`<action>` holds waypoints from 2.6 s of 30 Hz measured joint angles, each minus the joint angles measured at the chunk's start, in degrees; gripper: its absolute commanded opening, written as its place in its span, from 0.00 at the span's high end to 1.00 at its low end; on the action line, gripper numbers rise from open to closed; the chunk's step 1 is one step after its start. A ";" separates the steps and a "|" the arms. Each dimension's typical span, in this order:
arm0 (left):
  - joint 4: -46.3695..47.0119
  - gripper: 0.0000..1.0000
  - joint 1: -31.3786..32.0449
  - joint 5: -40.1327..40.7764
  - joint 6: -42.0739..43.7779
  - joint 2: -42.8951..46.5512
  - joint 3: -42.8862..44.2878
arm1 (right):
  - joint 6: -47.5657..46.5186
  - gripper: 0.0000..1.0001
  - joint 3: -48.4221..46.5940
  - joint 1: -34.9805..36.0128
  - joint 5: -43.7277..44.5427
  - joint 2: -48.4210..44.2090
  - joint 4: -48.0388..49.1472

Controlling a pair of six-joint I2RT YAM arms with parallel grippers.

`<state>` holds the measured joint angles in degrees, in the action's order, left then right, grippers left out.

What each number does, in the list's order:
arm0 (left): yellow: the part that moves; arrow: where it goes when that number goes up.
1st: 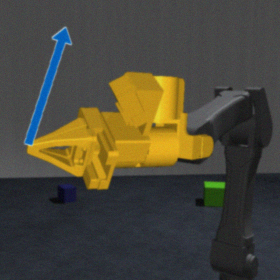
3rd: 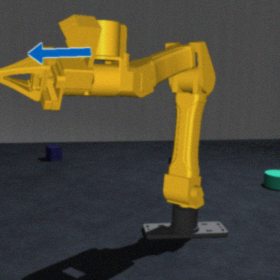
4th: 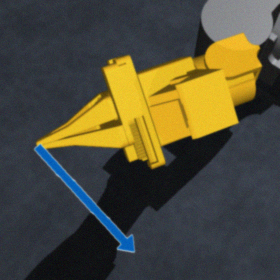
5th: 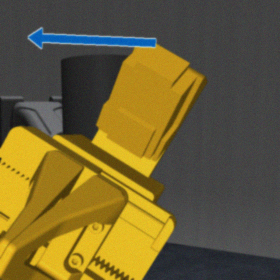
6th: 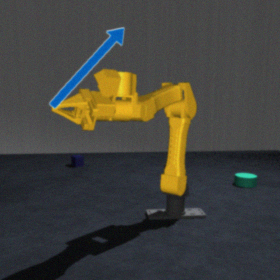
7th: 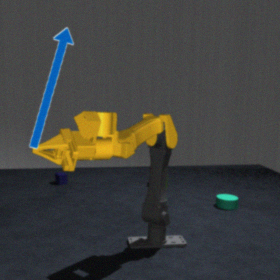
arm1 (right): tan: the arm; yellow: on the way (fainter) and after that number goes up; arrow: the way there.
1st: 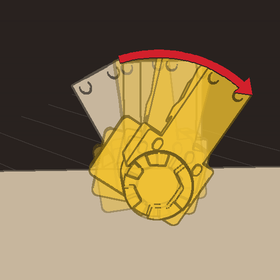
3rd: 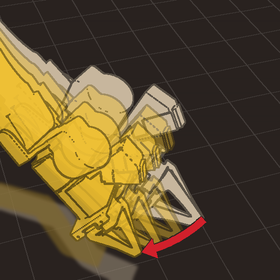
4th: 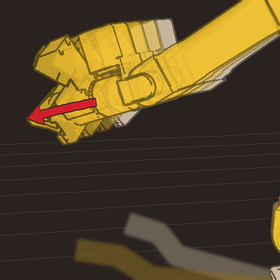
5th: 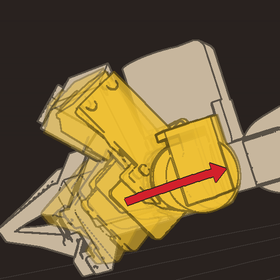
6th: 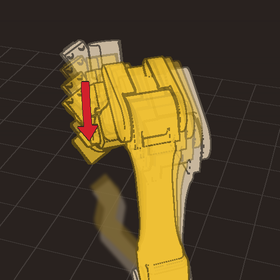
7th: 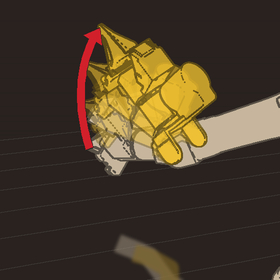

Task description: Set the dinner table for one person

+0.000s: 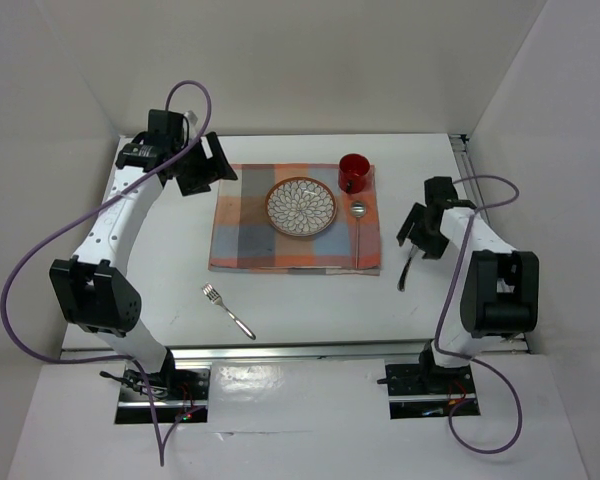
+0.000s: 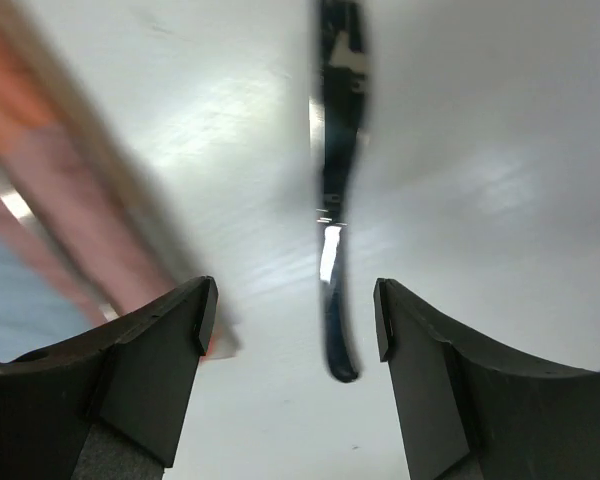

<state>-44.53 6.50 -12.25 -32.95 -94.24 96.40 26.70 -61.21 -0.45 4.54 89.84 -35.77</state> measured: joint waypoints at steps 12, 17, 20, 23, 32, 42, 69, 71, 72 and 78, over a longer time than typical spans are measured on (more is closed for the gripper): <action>0.42 0.09 0.00 -0.87 0.09 0.00 -0.92 | 1.95 0.44 4.61 -2.93 -2.64 6.80 1.16; 0.46 0.09 0.02 -0.90 0.15 0.00 -0.92 | 1.97 0.60 4.13 -2.93 -2.58 7.67 2.23; 0.46 0.09 0.02 -0.90 0.17 0.00 -0.92 | 2.08 0.76 3.32 -2.93 -2.45 8.59 2.71; 0.46 0.09 0.02 -0.87 0.20 0.00 -0.92 | 2.10 0.91 2.58 -2.93 -2.56 9.22 2.93; 0.44 0.09 0.02 -0.87 0.20 0.00 -0.92 | 2.36 1.00 1.84 -2.86 -0.70 9.18 2.89; 0.44 0.09 0.00 -0.87 0.20 0.00 -0.92 | 1.27 1.00 -4.74 0.09 3.63 6.97 0.04; -4.96 0.11 7.28 10.16 -12.07 8.33 -30.84 | -4.26 0.68 -22.69 19.15 -4.37 25.33 -1.62; -5.90 0.11 9.31 10.64 -14.40 8.92 -34.18 | -3.96 0.53 -23.04 19.50 -4.42 25.42 -1.60; -5.99 0.12 9.81 10.88 -15.65 9.27 -35.60 | -4.00 0.47 -23.19 19.74 -4.42 25.42 -1.51; -6.27 0.16 11.41 11.61 -21.57 12.13 -41.66 | -3.80 0.32 -24.00 20.87 -4.70 25.38 -1.40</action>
<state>-50.81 17.91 -0.64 -54.52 -82.11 54.74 22.90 -85.21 20.43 -0.16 115.22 -37.17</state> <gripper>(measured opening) 0.862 0.656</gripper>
